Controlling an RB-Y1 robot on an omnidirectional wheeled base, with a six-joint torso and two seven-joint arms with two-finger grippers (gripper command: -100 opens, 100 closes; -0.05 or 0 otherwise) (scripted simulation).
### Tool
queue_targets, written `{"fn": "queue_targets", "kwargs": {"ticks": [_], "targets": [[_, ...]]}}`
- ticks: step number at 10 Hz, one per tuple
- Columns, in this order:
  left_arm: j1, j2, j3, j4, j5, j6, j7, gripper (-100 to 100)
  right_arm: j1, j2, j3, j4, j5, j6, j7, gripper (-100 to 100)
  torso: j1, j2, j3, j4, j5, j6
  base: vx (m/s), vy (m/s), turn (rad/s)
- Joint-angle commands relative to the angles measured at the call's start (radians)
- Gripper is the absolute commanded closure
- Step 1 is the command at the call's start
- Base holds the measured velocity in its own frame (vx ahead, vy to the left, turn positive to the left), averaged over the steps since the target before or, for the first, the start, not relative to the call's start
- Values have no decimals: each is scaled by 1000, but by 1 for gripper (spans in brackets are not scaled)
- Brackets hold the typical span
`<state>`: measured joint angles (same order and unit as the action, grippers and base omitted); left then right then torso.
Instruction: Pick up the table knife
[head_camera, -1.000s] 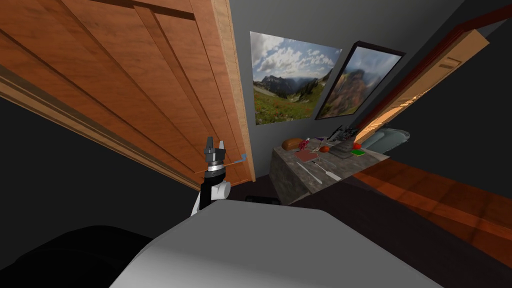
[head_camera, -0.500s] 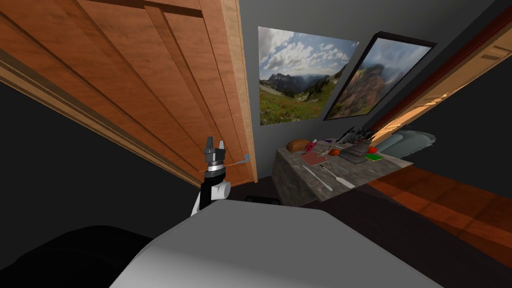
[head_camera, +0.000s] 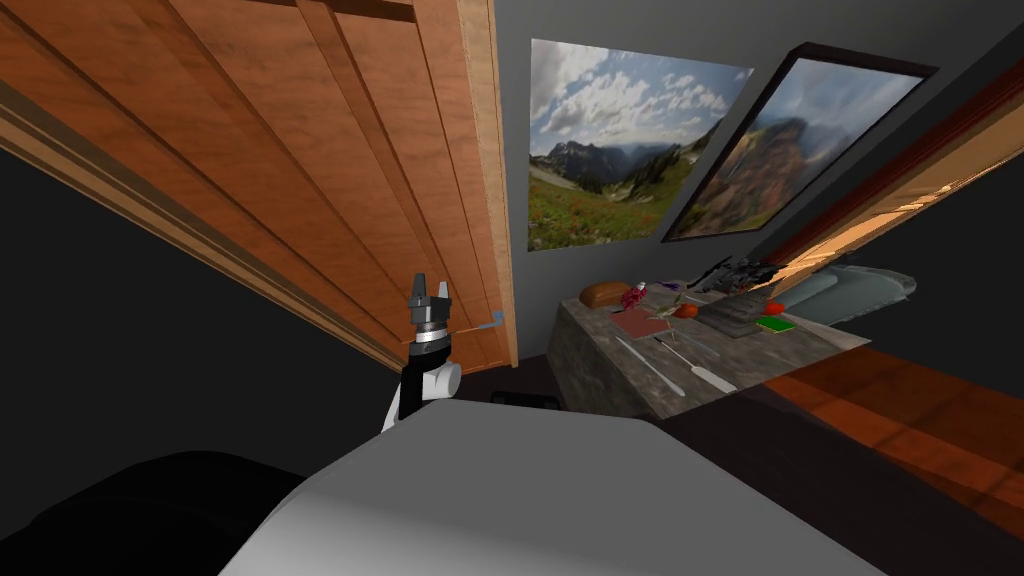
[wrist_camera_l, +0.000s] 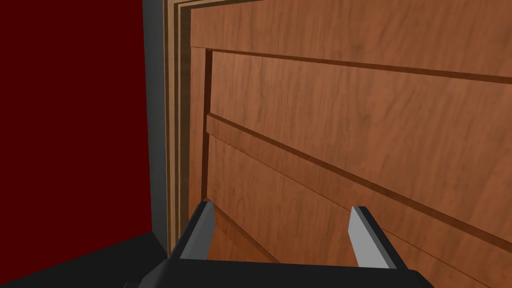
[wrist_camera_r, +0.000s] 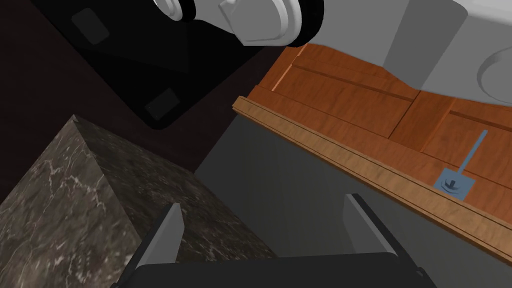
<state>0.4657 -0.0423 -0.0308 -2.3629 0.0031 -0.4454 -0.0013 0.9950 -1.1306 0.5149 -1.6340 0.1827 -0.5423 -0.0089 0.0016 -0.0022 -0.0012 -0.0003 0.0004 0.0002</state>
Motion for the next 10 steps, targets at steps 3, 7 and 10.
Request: {"fn": "queue_targets", "kwargs": {"ticks": [3,7,10], "targets": [[0,0,0,0,0,0,0,0,22,-97,18,54,-5,-4,12,-100,2,-1,-1,0,0,0,54,39,80],[0,0,0,0,0,0,0,0,33,-212,48,138,-10,-16,32,-100,1,-1,0,0,0,0,47,31,64],[0,0,0,0,0,0,0,0,35,-279,60,193,-13,-22,43,-100,2,-2,-1,0,1,0,68,44,63]]}}
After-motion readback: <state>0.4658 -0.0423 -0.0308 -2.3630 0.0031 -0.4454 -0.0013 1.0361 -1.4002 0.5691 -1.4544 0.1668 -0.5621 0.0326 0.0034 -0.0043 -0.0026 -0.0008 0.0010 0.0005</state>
